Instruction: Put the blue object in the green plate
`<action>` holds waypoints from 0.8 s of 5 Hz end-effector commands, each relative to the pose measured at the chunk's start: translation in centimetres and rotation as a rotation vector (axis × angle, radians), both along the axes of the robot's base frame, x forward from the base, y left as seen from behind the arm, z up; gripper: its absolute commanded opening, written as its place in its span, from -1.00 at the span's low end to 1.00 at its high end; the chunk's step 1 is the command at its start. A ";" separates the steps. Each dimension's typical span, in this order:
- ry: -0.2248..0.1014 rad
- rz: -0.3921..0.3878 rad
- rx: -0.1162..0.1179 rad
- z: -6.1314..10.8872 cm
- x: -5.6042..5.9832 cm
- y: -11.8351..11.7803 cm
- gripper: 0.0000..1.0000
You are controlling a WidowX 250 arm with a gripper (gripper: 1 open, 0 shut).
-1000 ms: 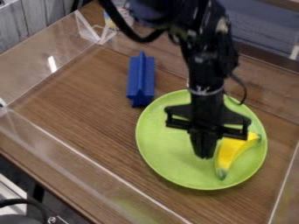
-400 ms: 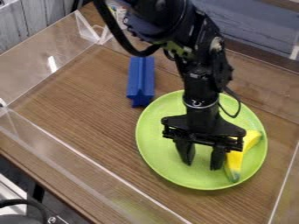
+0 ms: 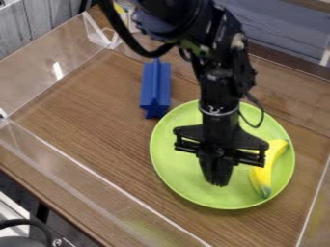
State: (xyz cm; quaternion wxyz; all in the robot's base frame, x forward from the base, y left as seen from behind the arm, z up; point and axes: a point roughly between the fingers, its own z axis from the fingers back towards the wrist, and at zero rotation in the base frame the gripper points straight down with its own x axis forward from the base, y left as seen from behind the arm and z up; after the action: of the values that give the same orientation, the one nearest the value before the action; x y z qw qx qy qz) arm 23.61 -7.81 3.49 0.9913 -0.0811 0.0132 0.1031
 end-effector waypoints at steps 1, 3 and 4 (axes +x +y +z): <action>-0.054 -0.004 -0.009 1.4 0.9 -0.3 1.00; -0.045 -0.007 -0.007 1.6 0.9 -0.4 -1.00; -0.040 -0.008 -0.004 1.6 0.9 -0.2 1.00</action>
State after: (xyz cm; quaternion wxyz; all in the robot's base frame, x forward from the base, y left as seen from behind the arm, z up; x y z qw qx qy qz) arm 23.45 -7.71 3.67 0.9916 -0.0754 0.0232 0.1027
